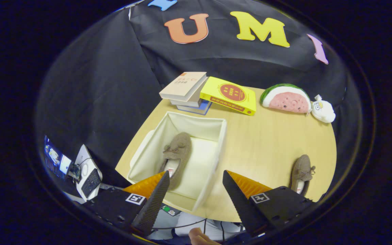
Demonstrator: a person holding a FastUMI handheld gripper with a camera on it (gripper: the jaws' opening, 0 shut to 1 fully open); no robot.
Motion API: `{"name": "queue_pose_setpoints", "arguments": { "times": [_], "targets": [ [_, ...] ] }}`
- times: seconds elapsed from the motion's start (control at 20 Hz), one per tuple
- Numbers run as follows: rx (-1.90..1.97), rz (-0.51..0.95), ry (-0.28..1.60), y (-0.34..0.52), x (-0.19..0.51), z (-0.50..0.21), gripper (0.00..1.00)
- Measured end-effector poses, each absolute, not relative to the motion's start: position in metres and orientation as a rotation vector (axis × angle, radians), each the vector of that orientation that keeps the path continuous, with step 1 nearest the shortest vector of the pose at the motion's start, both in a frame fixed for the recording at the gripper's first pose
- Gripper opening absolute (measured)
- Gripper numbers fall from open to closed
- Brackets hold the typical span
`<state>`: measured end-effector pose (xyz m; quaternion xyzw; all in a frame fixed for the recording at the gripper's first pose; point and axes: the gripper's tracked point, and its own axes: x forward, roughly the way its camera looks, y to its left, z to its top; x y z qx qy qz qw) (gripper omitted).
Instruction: Open the storage box then place both shoes into the box .Put the left shoe in first, then the right shoe, with the right side of both shoes facing outward in a uniform manner.
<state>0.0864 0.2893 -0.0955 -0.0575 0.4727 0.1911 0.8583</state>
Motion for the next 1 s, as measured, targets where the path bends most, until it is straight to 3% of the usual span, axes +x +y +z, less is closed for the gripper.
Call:
{"name": "queue_pose_setpoints", "arguments": {
  "times": [0.4, 0.6, 1.0],
  "targets": [
    [-0.162, 0.235, 1.068, 0.133, 0.082, -0.137, 0.96],
    [-0.164, 0.062, 1.106, 0.044, 0.098, -0.174, 0.97],
    [-0.145, -0.127, 1.192, -0.058, 0.122, -0.226, 0.94]
  ]
}}
